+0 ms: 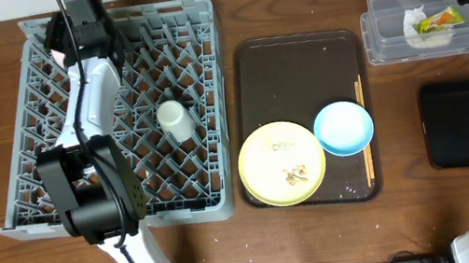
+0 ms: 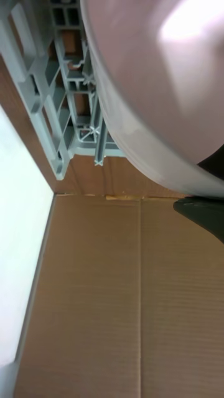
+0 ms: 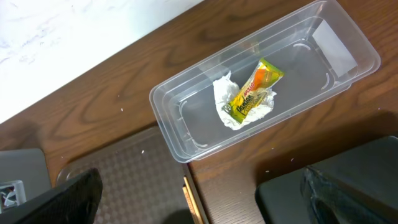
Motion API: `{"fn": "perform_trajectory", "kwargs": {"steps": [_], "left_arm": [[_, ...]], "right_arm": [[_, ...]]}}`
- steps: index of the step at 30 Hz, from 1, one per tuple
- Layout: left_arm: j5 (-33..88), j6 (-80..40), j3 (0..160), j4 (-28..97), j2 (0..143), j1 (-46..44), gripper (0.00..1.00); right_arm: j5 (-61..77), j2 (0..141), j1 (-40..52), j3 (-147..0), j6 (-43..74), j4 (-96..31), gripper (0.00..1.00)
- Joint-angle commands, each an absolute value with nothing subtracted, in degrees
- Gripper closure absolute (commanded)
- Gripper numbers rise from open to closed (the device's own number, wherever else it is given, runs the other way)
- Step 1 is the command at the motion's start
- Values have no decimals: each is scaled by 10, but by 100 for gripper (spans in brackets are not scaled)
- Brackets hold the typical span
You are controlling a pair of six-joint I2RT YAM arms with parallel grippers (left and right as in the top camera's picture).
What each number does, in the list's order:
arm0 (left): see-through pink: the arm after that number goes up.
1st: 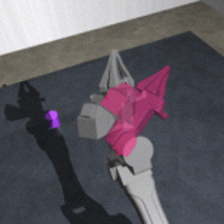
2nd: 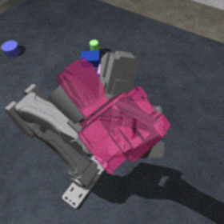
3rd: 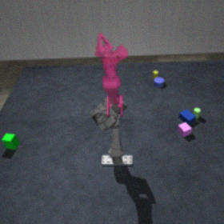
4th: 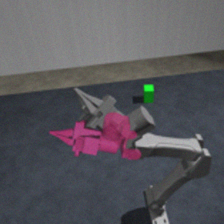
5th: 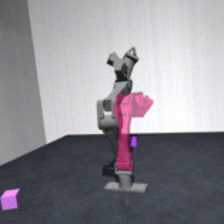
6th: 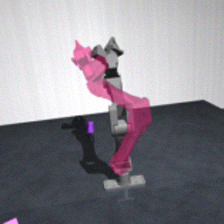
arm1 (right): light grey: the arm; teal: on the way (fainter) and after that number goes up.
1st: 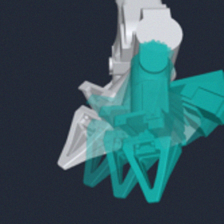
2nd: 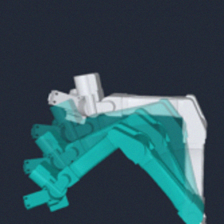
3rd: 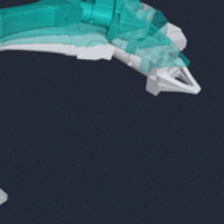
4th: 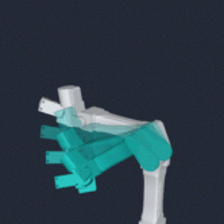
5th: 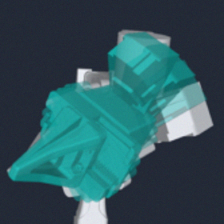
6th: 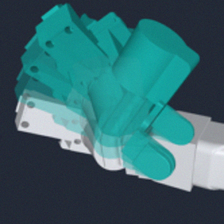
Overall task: Sort waste into correct bins and load items into the dishwasher
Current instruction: 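Lift the pink bowl and carry it to the rack's upper left, then lower the pink bowl into the rack with the left gripper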
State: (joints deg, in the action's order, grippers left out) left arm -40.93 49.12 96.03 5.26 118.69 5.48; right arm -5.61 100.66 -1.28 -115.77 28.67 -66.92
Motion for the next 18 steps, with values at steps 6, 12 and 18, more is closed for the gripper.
{"fn": "perform_trajectory", "kwargs": {"steps": [6, 12, 18], "left_arm": [[-432, 499, 958, 66, 1227, 58, 92], [-432, 499, 959, 67, 1230, 52, 92], [-431, 499, 959, 68, 1230, 30, 92]], "right_arm": [[-58, 1006, -14, -1161, 287, -671, 1], [-58, 1006, -14, -1161, 287, -671, 1], [-58, 1006, -14, -1161, 287, -671, 1]]}}
